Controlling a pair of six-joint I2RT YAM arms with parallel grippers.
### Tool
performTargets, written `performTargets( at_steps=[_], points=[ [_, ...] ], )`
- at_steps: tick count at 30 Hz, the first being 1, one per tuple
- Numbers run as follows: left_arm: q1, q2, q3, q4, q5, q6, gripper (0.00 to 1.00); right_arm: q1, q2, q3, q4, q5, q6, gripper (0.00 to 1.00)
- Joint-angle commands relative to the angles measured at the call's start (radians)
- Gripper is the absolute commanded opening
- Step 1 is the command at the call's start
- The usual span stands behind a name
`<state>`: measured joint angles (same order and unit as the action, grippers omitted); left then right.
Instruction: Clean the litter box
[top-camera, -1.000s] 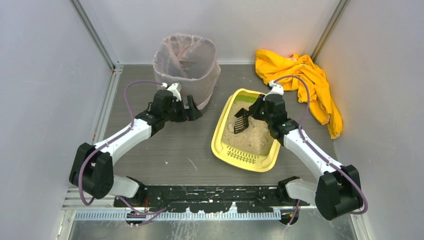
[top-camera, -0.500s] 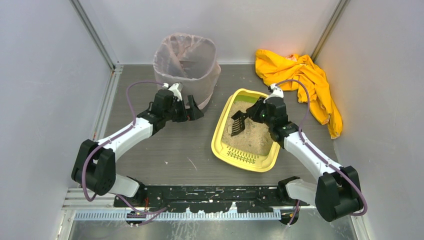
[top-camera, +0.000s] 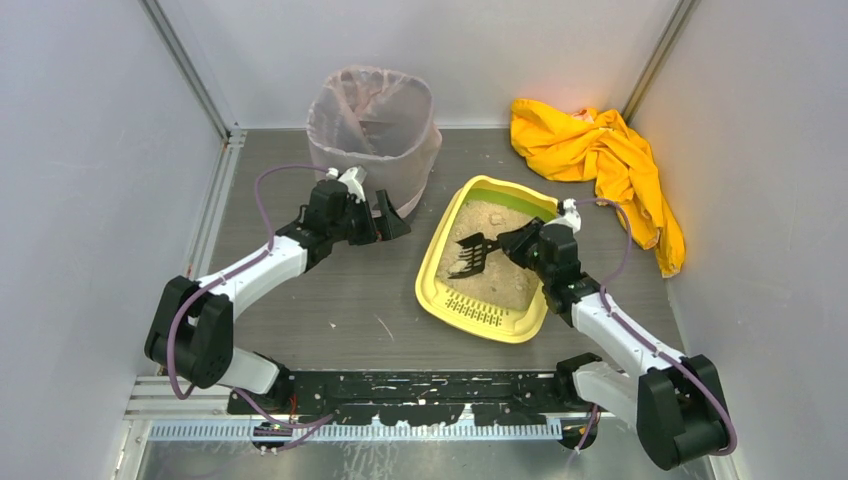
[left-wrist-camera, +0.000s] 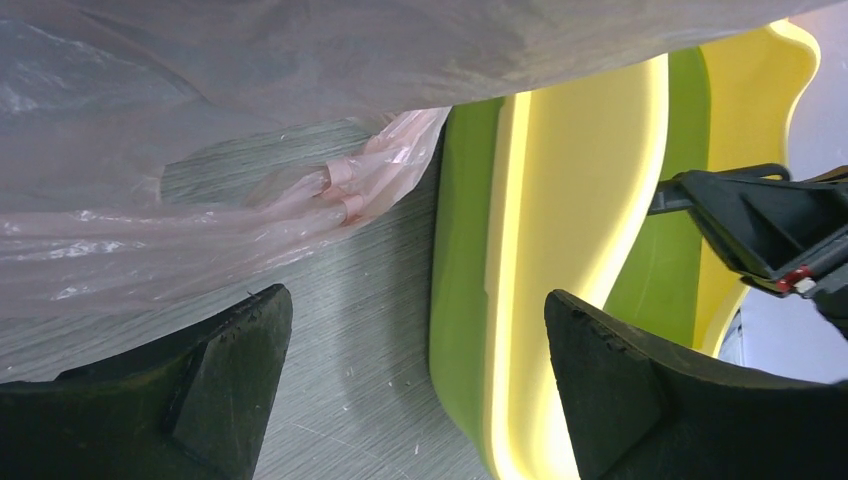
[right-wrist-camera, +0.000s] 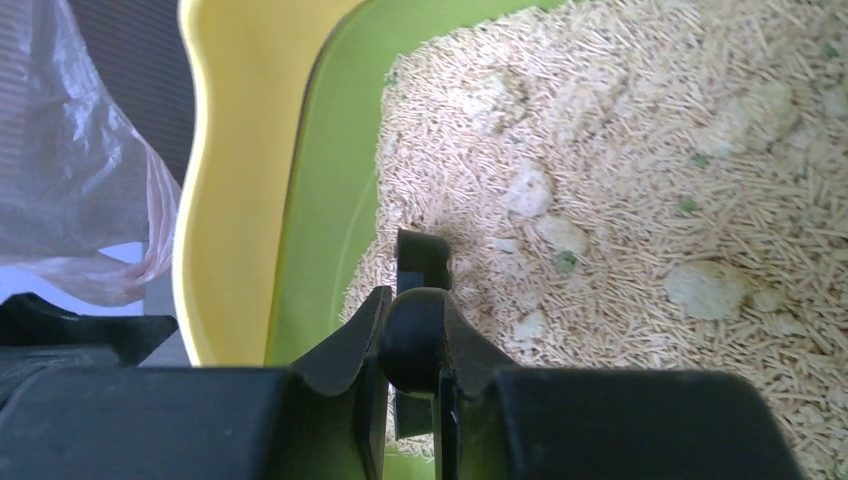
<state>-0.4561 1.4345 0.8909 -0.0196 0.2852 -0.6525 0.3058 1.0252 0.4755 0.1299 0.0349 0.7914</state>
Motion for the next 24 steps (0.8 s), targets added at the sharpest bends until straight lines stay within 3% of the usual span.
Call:
performTargets(
  at_steps=[1,15,24],
  points=[
    [0.006,-0.008,-0.007,0.082,0.025,-0.025,0.96,0.021,0.003,-0.076,0.153,0.024,0.141,0.01],
    [0.007,-0.010,-0.013,0.090,0.022,-0.028,0.95,0.021,-0.215,-0.013,-0.016,0.076,0.072,0.01],
    [0.007,-0.008,-0.012,0.088,0.022,-0.023,0.95,0.019,-0.250,0.021,-0.070,0.083,0.025,0.01]
  ],
)
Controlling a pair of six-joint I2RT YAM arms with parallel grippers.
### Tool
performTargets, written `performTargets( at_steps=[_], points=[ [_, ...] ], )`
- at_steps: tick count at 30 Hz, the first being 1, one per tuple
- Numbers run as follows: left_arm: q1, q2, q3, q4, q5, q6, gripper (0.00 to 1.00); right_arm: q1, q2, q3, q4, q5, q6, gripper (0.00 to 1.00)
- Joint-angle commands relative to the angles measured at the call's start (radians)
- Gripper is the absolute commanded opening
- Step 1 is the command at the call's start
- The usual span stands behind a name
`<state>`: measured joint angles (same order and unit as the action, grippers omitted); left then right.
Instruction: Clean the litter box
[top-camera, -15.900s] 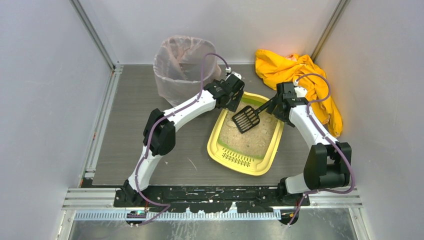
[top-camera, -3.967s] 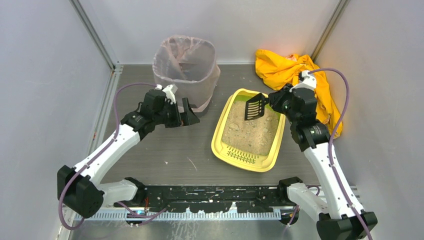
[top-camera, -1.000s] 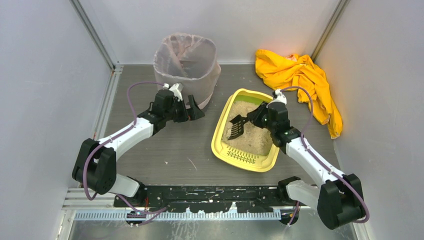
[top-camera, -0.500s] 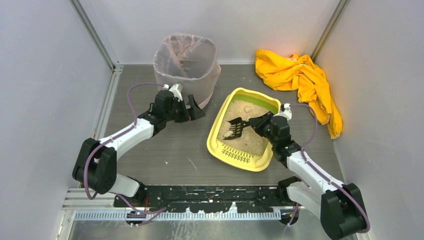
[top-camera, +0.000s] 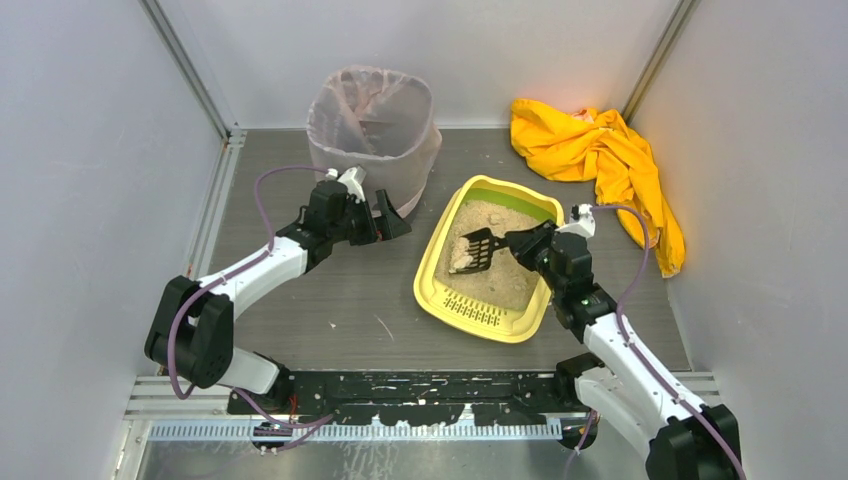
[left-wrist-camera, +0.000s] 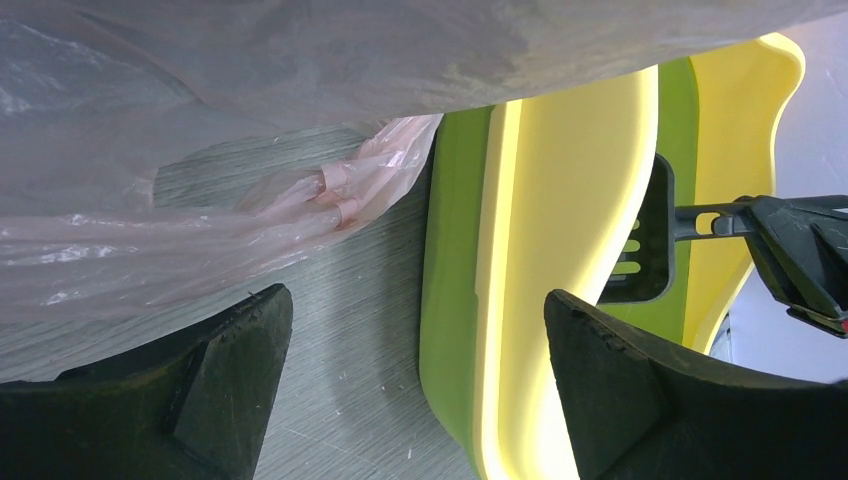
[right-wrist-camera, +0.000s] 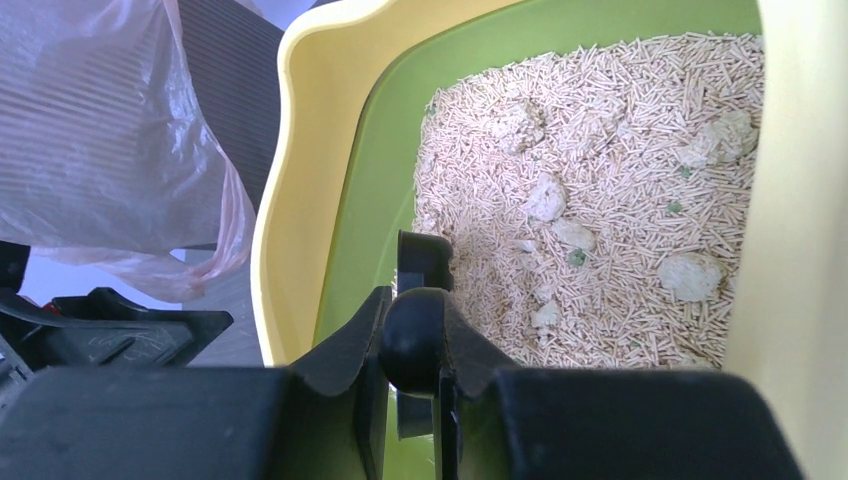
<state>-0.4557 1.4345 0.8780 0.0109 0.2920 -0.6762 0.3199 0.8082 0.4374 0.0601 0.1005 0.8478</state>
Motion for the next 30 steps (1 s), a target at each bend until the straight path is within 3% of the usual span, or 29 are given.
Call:
performTargets(
  at_steps=[1,7,15,24,30],
  points=[
    [0.006,-0.007,0.001,0.057,0.014,0.002,0.95,0.005,-0.038,0.068,-0.012,0.017,-0.039,0.01],
    [0.006,-0.004,0.004,0.055,0.018,0.001,0.95,-0.052,-0.077,0.127,-0.095,-0.060,-0.101,0.01],
    [0.006,-0.009,0.006,0.051,0.028,-0.001,0.95,-0.283,-0.033,0.157,-0.067,-0.384,-0.082,0.01],
    [0.007,-0.026,0.006,0.034,0.015,0.015,0.95,-0.488,0.029,0.051,0.233,-0.640,0.105,0.01],
    [0.011,-0.030,0.010,0.023,0.015,0.020,0.95,-0.622,0.001,0.046,0.245,-0.739,0.140,0.01]
  ],
)
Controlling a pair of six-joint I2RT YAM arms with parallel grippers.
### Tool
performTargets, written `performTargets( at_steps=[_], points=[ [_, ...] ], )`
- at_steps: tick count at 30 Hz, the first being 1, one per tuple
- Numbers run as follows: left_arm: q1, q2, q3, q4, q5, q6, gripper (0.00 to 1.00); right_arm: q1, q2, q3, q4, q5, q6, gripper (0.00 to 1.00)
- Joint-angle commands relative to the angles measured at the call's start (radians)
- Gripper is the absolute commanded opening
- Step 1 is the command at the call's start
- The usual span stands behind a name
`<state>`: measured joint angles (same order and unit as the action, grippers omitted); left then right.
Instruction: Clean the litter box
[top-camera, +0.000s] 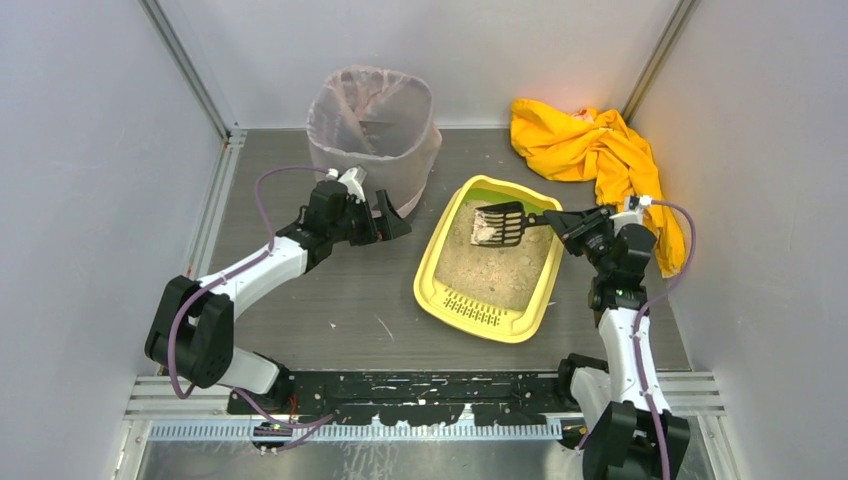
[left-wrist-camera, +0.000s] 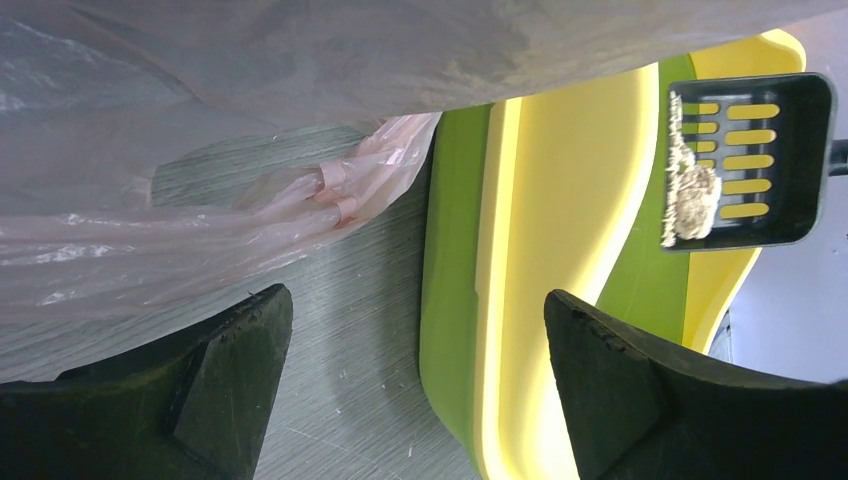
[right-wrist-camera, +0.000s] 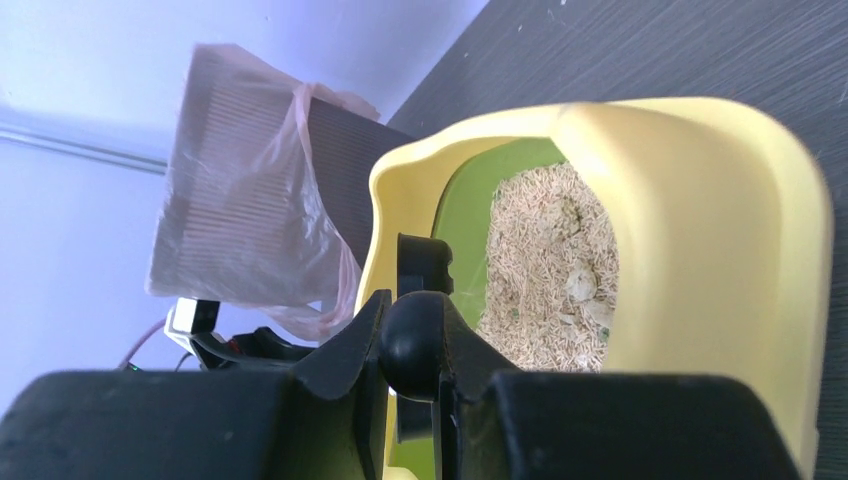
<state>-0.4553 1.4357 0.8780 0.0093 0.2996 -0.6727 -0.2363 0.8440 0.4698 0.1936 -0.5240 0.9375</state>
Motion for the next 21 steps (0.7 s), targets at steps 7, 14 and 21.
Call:
performTargets(
  at_steps=[7,14,21],
  points=[
    [0.015,-0.036,0.009,0.021,0.013,0.018,0.96,-0.160,-0.013,-0.042,0.231,-0.217,0.142,0.01],
    [0.015,-0.040,0.007,0.027,0.020,0.012,0.96,-0.169,0.094,-0.123,0.472,-0.276,0.277,0.01],
    [0.015,-0.029,0.010,0.030,0.035,0.005,0.96,-0.235,0.211,-0.174,0.776,-0.330,0.486,0.01]
  ],
)
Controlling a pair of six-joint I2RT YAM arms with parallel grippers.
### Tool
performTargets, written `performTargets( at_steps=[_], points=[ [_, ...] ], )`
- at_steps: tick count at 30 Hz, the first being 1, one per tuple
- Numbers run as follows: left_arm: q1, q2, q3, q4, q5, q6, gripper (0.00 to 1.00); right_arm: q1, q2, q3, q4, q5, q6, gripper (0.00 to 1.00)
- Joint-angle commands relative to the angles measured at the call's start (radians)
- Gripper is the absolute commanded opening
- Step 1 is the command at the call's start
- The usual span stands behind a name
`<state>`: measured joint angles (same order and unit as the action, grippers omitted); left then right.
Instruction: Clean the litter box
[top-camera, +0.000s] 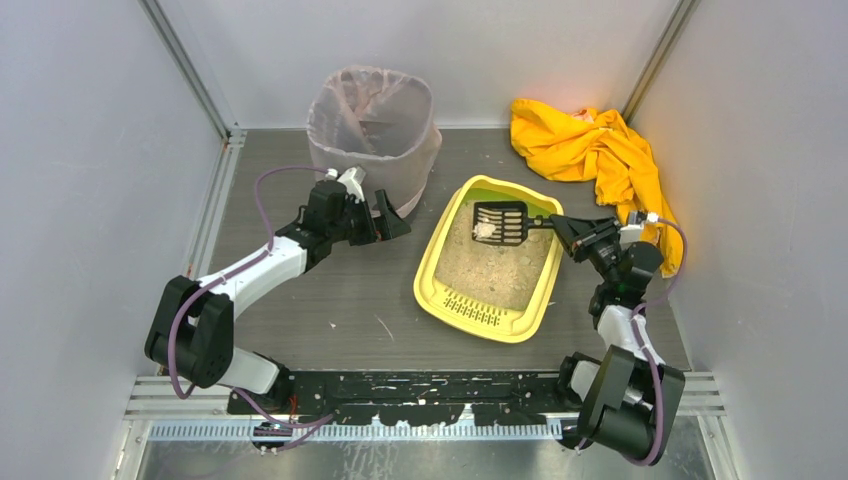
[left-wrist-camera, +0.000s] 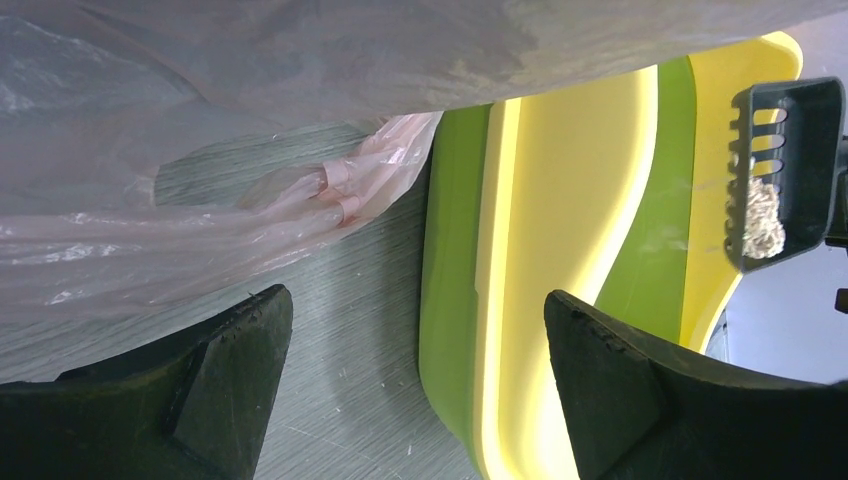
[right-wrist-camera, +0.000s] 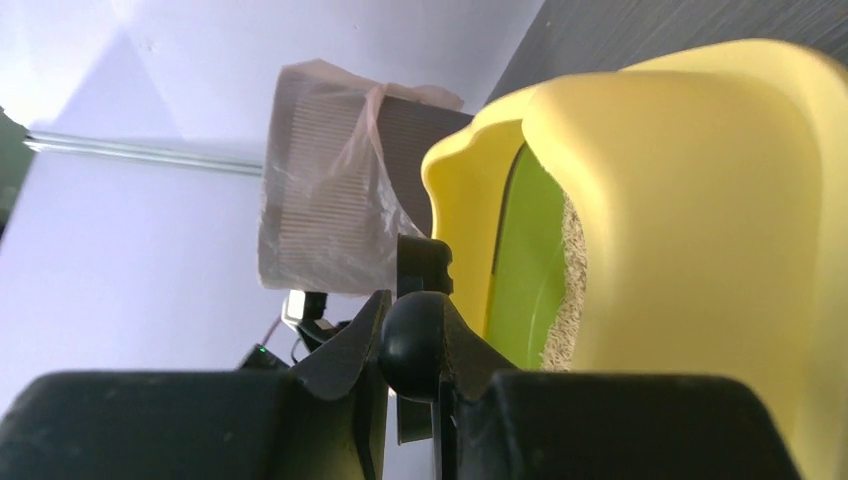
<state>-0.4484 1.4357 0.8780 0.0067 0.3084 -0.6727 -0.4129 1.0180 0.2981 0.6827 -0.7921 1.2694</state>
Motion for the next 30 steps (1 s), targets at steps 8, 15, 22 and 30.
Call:
performTargets(
  at_steps=[8,15,22,30],
  points=[
    [0.008,-0.042,0.007,0.028,0.016,0.010,0.96,-0.086,0.032,-0.012,0.282,-0.070,0.163,0.01],
    [0.008,-0.027,0.007,0.041,0.031,-0.001,0.96,-0.036,-0.075,0.013,0.044,-0.019,0.037,0.01],
    [0.008,-0.021,0.008,0.045,0.036,-0.003,0.96,-0.015,-0.026,0.006,0.127,-0.021,0.084,0.01],
    [0.008,-0.019,0.009,0.047,0.049,-0.009,0.95,0.020,-0.038,0.015,0.038,0.026,0.007,0.01]
  ],
)
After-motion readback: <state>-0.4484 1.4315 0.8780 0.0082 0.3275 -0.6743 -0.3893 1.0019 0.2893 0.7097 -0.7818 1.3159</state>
